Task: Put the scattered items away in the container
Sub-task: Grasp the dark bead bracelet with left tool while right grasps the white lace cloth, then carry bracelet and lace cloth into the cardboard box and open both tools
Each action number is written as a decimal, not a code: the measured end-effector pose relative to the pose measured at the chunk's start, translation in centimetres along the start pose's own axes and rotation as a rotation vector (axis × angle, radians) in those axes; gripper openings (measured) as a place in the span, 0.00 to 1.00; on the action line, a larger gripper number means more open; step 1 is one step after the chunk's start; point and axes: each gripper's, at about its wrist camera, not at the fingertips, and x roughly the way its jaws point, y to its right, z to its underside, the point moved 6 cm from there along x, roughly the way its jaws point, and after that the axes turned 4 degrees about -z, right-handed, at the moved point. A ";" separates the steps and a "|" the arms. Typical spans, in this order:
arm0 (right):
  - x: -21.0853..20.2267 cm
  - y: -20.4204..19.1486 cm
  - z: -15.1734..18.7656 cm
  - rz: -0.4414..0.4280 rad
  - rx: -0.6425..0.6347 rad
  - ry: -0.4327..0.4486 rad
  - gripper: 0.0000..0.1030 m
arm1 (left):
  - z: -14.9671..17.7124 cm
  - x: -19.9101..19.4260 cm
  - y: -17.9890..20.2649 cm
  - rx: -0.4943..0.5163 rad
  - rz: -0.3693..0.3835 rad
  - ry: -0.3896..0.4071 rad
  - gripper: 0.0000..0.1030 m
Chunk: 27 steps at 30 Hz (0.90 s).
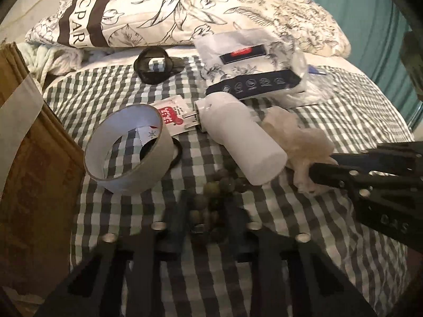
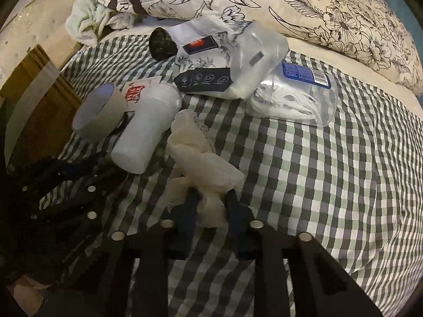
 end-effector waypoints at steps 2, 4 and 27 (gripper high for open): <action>-0.3 0.1 0.1 -0.001 0.003 0.005 0.14 | 0.5 -0.6 0.2 -0.019 0.016 -0.004 0.11; -0.7 0.2 0.3 0.001 0.007 0.010 0.12 | 1.0 -1.2 0.4 -0.028 0.033 -0.003 0.11; -13.2 -3.4 2.0 -0.012 -0.053 0.181 0.11 | 0.0 -14.5 -0.2 -0.099 0.031 0.089 0.11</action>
